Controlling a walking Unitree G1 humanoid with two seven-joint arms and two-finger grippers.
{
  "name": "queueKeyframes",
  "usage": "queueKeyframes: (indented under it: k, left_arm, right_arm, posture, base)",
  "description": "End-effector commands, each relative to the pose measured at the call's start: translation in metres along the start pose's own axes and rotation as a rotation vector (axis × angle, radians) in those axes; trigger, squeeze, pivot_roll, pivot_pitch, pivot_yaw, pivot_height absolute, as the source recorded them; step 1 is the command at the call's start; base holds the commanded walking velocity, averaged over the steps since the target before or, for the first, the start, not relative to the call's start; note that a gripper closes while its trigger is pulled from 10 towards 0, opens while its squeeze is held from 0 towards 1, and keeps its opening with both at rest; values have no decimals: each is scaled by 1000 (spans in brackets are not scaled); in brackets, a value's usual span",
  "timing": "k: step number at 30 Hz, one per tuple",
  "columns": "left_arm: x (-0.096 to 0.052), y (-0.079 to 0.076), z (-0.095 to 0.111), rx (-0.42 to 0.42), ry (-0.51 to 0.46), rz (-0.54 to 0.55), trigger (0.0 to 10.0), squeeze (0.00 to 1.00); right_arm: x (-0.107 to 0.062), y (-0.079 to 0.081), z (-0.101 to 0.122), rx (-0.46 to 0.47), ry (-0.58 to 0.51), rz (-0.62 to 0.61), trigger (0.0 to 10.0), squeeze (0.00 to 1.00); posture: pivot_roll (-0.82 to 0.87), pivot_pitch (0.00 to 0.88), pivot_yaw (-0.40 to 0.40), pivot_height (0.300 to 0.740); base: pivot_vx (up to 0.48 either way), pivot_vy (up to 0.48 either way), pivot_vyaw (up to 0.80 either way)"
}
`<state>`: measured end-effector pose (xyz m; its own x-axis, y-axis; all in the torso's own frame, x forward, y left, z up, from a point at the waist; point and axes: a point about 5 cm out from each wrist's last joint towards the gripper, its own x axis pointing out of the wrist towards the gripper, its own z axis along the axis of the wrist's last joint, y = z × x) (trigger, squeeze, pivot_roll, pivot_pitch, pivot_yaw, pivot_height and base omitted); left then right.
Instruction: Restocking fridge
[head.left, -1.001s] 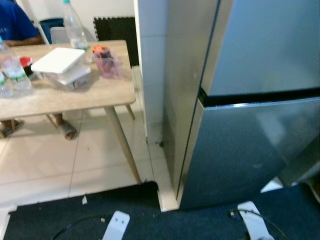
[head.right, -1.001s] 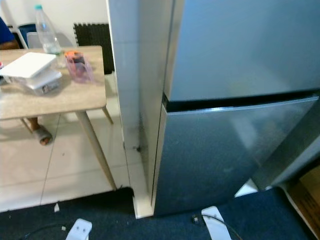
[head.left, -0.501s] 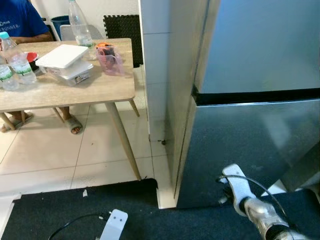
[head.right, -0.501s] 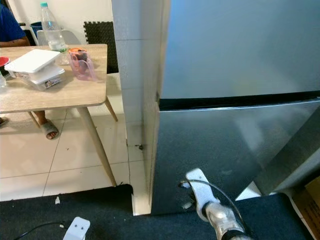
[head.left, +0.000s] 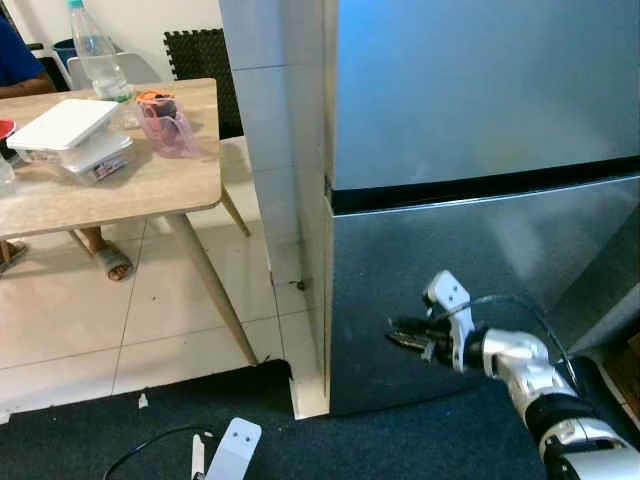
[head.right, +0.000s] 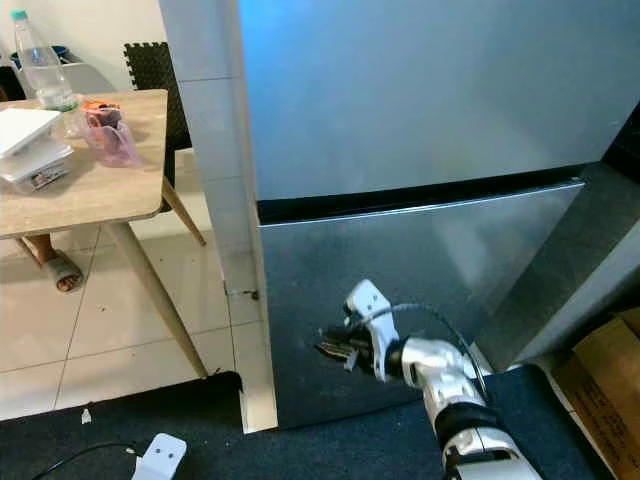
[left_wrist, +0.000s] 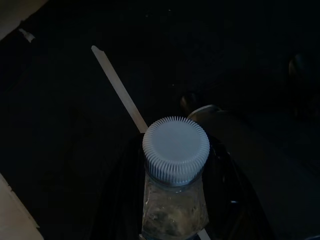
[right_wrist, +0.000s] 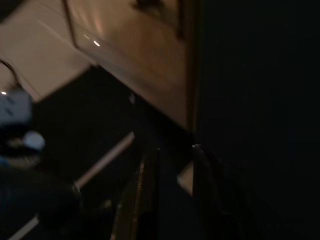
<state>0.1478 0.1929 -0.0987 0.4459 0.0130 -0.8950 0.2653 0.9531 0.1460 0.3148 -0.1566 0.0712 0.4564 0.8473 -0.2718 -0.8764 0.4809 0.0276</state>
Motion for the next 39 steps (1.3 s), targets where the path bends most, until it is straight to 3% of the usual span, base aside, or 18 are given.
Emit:
queueKeyframes:
  k: [1, 4, 5, 7, 12, 18, 20, 28, 31, 33, 39]
  left_arm:
    - [-1, 0, -7, -4, 25, -7, 10000, 0]
    - [-1, -1, -8, -8, 25, -11, 10000, 0]
    - [-1, -3, -8, -12, 27, -15, 10000, 0]
    - [-1, -3, -9, -13, 27, -16, 10000, 0]
    - [-1, -5, -10, -15, 31, -19, 10000, 0]
    - [-2, -6, -15, -4, 44, -21, 10000, 0]
    - [-2, -7, -19, -4, 56, -22, 10000, 0]
    - [-3, -8, -22, -6, 64, -24, 10000, 0]
    - [-3, -9, -22, -7, 64, -25, 10000, 0]
    - [-3, -9, -22, -7, 63, -25, 10000, 0]
    - [-3, -9, -21, -9, 61, -24, 10000, 0]
  right_arm:
    - [0, 0, 12, 9, -64, 56, 10000, 1000]
    - [3, -1, 34, -29, -145, 105, 10000, 1000]
    - [5, -4, 54, -81, -207, 115, 10000, 1000]
    - [6, -6, 62, -102, -225, 122, 10000, 1000]
    - [7, -13, 83, -256, -171, 89, 10000, 1000]
    - [6, -22, 120, -410, -191, 17, 10000, 1000]
    - [4, -27, 134, -532, -136, -46, 10000, 0]
    - [0, -30, 153, -633, -127, -87, 10000, 0]
    - [-1, -31, 155, -702, -50, -92, 10000, 0]
    - [-3, -36, 153, -784, 68, -110, 10000, 0]
    - [-7, -39, 149, -845, 209, -91, 10000, 0]
  posture:
    - [-57, 0, -29, 740]
    - [-55, 0, -32, 740]
    - [-52, 0, -35, 740]
    - [-52, 0, -36, 740]
    - [-50, 0, -39, 740]
    - [-46, 0, -49, 740]
    - [-45, 0, -51, 740]
    - [-45, 0, -52, 740]
    - [-46, 0, -53, 740]
    - [-46, 0, -53, 740]
    - [-48, 0, -54, 740]
  base:
    - [0, 0, 0]
    - [0, 0, 0]
    - [0, 0, 0]
    - [0, 0, 0]
    - [0, 0, 0]
    - [0, 0, 0]
    - [0, 0, 0]
    - [0, 0, 0]
    - [0, 0, 0]
    - [0, 0, 0]
    - [0, 0, 0]
